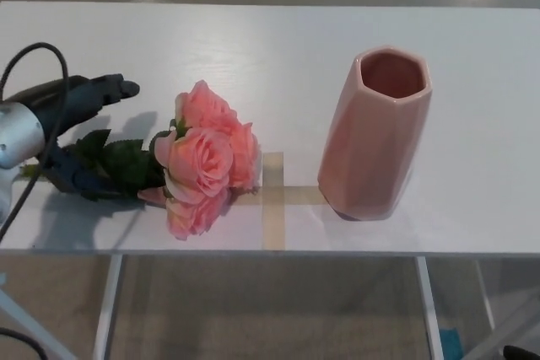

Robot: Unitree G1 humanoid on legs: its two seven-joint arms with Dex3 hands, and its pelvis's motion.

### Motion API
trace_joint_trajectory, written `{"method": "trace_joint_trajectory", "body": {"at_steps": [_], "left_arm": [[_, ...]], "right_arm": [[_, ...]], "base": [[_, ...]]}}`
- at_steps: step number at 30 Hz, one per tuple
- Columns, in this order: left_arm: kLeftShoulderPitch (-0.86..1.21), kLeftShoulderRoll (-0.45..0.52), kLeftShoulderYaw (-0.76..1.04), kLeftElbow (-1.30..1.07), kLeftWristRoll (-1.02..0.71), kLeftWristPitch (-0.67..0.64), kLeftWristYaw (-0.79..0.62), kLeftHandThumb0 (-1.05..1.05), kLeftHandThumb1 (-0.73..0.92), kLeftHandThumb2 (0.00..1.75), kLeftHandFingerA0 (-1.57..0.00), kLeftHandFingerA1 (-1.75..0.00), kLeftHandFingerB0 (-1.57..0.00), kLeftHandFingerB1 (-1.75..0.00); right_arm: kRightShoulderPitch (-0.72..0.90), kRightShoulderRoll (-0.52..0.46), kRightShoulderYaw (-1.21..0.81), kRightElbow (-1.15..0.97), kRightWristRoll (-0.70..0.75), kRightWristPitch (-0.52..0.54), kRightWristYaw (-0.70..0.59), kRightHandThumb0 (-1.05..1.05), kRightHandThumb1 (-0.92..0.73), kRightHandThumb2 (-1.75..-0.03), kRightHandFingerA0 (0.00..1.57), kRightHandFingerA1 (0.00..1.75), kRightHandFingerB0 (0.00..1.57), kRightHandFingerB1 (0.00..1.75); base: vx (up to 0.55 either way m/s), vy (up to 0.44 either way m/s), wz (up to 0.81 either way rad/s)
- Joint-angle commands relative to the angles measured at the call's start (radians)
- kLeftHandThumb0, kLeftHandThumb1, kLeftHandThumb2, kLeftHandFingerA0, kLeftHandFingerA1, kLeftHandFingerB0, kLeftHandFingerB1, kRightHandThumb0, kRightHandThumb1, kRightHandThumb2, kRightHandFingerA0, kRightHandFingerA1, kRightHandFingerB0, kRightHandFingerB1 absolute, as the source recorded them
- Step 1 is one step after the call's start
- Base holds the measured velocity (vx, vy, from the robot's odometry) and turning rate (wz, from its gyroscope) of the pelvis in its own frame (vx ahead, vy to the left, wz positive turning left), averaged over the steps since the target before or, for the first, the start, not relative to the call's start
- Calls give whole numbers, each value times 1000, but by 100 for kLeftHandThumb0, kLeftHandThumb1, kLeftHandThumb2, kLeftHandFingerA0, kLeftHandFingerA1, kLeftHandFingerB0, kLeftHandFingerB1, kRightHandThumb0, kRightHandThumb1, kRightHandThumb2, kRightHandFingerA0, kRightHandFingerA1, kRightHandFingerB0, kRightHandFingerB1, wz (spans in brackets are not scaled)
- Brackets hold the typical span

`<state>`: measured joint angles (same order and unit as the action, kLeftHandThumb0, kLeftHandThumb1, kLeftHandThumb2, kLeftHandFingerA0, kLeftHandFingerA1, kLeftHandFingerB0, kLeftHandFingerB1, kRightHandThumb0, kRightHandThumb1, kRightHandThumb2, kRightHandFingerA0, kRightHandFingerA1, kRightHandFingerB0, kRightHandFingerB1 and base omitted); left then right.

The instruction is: Use the left hand to pick up the rose and then lift and insert it into the pink vase.

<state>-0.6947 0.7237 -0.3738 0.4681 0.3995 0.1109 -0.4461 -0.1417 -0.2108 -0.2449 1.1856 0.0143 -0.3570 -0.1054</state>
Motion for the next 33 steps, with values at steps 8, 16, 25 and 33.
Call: {"method": "trace_joint_trajectory", "body": {"at_steps": [8,16,25,33], "left_arm": [[10,-69,-18,8,58,18,-24,-48,33,72,0,-20,0,-23],[-8,-116,-26,78,89,24,0,-48,33,72,0,-20,0,-23],[-11,-155,-66,173,133,2,21,-53,35,63,-7,-26,-2,-19],[-17,-180,-129,248,181,-38,28,-20,77,64,-109,-70,-62,-42]], "right_arm": [[2,9,-12,-4,23,-8,14,-12,-61,-57,58,50,48,45],[-7,7,-18,-4,27,-3,18,-12,-61,-57,58,50,49,45],[-10,9,-20,-5,27,-2,22,-13,-61,-57,59,51,50,45],[-13,9,-20,-12,28,-3,25,-15,-61,-57,60,51,53,47]], "base": [[0,0,0],[0,0,0],[0,0,0],[0,0,0]]}}
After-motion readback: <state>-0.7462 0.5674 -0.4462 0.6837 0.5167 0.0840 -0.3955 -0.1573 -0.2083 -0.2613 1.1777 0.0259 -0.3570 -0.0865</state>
